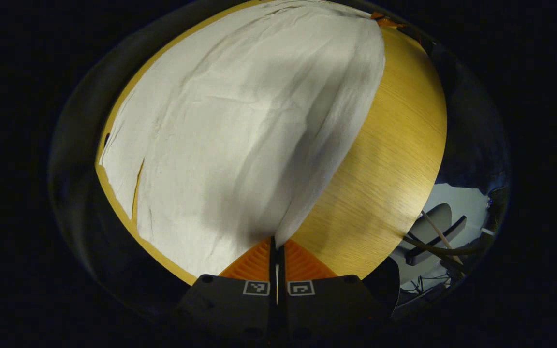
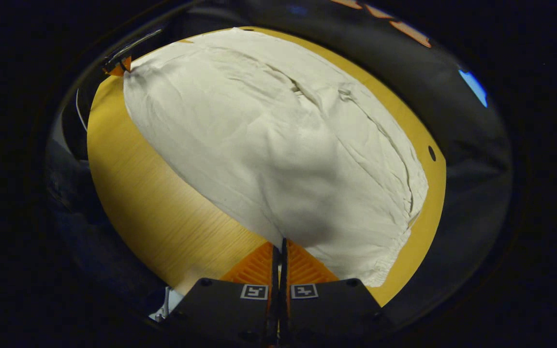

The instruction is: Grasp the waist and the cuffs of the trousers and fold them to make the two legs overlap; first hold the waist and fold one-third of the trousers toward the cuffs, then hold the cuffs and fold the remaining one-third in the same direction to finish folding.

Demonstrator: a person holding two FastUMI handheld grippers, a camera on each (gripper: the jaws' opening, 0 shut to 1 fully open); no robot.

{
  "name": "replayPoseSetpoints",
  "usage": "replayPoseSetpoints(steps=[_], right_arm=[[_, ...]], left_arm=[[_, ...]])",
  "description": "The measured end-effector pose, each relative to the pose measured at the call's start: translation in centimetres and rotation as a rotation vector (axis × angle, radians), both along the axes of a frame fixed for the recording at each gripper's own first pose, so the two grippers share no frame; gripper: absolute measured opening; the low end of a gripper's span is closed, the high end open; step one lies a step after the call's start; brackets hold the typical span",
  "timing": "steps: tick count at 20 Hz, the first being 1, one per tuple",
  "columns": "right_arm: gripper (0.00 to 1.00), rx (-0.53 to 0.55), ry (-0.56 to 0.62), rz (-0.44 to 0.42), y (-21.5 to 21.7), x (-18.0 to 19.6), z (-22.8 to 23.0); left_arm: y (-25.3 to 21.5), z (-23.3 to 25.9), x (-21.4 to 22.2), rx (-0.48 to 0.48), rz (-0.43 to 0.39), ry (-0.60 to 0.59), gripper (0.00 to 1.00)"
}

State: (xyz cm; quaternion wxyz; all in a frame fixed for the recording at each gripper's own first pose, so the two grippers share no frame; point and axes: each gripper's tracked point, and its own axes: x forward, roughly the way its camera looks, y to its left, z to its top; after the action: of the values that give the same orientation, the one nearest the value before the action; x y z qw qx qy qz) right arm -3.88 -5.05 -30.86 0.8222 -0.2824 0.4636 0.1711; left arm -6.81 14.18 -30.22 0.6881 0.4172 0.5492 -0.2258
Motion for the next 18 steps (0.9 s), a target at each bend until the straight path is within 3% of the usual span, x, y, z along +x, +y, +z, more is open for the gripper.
replayPoseSetpoints(steps=[6, 11, 16, 17, 18], right_arm=[[0.03, 0.157, -0.169, -0.226, 1.1, 5.2, 5.8], [0.03, 0.267, -0.331, -0.368, 1.1, 12.3, 11.0], [0.03, 0.328, -0.435, -0.439, -0.2, 19.1, 14.8], [0.02, 0.332, -0.453, -0.447, -0.4, 20.3, 15.2], [0.02, 0.333, -0.47, -0.449, -0.7, 21.9, 15.5]], left_arm=[[0.3, 7.0, 8.2, -0.045, 0.198, -0.321, 0.0], [-1.0, 12.6, 18.7, -0.031, 0.245, -0.565, 0.0], [-3.2, 17.0, 32.6, -0.056, 0.295, -0.742, 0.0], [-1.1, 18.4, 28.8, -0.065, 0.307, -0.762, 0.0], [-1.9, 17.9, 36.0, -0.07, 0.316, -0.777, 0.0]])
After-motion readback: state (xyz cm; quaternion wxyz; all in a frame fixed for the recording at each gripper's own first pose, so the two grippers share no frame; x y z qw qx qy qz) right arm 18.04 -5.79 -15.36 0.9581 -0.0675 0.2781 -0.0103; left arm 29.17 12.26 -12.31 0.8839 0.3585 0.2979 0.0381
